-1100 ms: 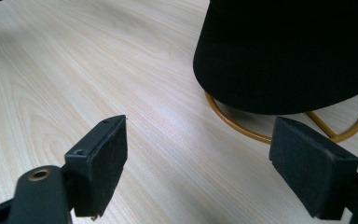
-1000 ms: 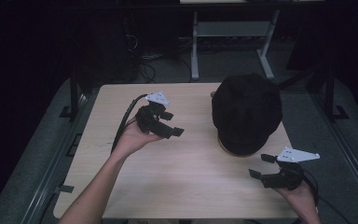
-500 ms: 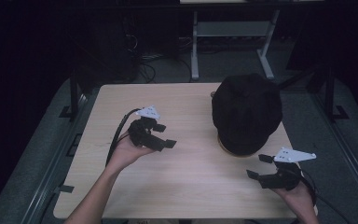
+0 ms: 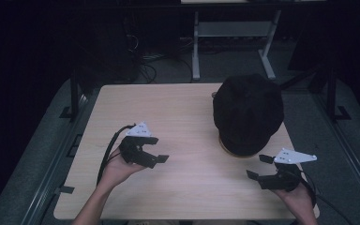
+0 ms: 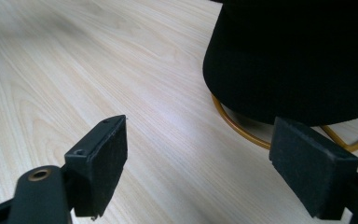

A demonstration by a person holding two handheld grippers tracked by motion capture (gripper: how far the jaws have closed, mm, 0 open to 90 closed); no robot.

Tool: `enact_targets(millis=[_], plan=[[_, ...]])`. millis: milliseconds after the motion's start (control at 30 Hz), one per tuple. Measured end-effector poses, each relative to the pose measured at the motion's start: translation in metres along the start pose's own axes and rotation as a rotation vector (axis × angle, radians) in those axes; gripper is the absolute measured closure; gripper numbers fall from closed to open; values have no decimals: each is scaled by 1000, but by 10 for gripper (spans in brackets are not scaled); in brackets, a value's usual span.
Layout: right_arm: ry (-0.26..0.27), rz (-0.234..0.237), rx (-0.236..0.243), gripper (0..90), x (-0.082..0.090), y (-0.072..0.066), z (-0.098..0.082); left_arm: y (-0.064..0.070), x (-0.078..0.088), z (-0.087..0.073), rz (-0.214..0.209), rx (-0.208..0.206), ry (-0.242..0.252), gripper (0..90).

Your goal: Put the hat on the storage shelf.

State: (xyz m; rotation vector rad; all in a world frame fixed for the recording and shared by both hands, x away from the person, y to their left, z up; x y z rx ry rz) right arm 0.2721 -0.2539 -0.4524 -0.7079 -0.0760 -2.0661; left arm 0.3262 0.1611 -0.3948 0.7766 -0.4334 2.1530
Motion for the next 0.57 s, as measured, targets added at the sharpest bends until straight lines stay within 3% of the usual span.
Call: enact_targets(millis=[133, 167, 200, 267, 300, 333, 367, 400, 467, 500, 567], plan=[[2, 0, -1, 189, -1, -4, 0, 2, 4, -10, 13, -4, 7, 201], [11, -3, -3, 188, -2, -5, 1, 5, 8, -19, 22, 15, 37, 203], [15, -4, -8, 188, -3, -7, 1, 5, 8, -19, 22, 15, 37, 203], [15, -7, -1, 189, -3, -10, 0, 8, 12, -35, 40, 34, 58, 203], [15, -7, -1, 189, -3, -10, 0, 8, 12, -35, 40, 34, 58, 203], [13, -5, -6, 189, -4, -13, -2, 9, 13, -48, 69, 50, 83, 203], [13, -7, -7, 189, -4, -14, -2, 9, 13, -48, 69, 50, 83, 206], [14, -7, -3, 191, -4, -14, -2, 9, 13, -60, 79, 70, 92, 208], [17, -9, -5, 191, -4, -14, -2, 8, 13, -64, 85, 59, 72, 206], [29, -12, -3, 191, -4, -13, -3, 4, 15, -70, 109, 63, 62, 202], [39, -6, -1, 191, -3, -10, -3, 3, 15, -72, 103, 86, 70, 202]])
Point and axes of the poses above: each handheld gripper's, and its own axes: x roughly backward along the jaws, z roughly out of its top, y roughly to its right, the point moved 3 cm from there along -x, roughly forward along the jaws, and after that the axes turned 12 degrees about z, right-handed, at the moved point
